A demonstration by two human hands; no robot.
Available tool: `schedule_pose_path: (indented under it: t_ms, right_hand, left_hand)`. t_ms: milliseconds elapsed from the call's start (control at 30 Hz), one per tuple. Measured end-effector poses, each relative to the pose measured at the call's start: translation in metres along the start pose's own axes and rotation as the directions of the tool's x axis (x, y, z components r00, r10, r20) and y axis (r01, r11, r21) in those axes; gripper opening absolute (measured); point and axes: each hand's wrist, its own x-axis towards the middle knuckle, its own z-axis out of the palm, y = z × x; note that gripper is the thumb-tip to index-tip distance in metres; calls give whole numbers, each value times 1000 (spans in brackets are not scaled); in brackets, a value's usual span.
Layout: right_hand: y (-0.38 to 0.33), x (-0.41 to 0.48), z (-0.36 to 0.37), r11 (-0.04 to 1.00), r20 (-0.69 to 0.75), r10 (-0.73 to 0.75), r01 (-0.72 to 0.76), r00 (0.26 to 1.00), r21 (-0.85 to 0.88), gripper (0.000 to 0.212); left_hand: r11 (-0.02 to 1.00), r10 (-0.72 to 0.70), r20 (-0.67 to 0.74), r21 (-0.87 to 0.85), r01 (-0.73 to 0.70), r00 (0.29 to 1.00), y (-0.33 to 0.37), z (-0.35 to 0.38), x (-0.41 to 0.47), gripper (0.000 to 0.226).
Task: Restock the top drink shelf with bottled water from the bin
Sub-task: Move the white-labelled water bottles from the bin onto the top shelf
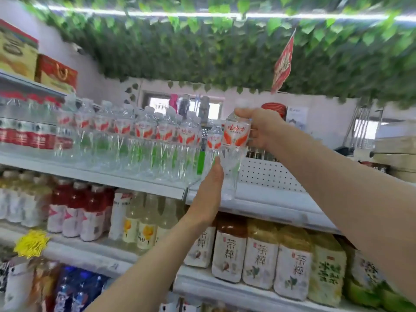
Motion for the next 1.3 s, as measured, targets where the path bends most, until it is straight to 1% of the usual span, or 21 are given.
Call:
schedule_pose_path:
  t_ms: [100,333,433,600,800,1033,1300]
  right_hand:
    - [6,27,20,1000,-24,-11,11,1000,9,37]
    - [25,71,52,999,-68,41,-41,997,4,37]
    - [28,82,61,999,-69,45,-46,997,-13,35]
    - [36,97,72,995,-44,62,-65,997,-69,37]
    - [46,108,78,993,-61,76,-81,995,-90,45]
    - [49,116,78,986,-67,70,-79,995,-148,49]
    - [49,116,72,985,-19,87,-89,996,-147,44]
  left_hand:
    - [999,3,11,36,-3,1000,-8,-18,28,68]
    - [996,0,59,92,-5,998,-35,-44,69,72]
    - [990,-13,46,138,6,999,-42,-49,82,79]
    - [986,-45,52,165,36,998,-47,-55,93,94]
    - [982,-57,70,185,43,996,-59,-60,95,86]
    - [980,-49,65,193,35,997,-64,-62,98,86]
    - [979,-28,47,202,18,999,-64,-61,94,87]
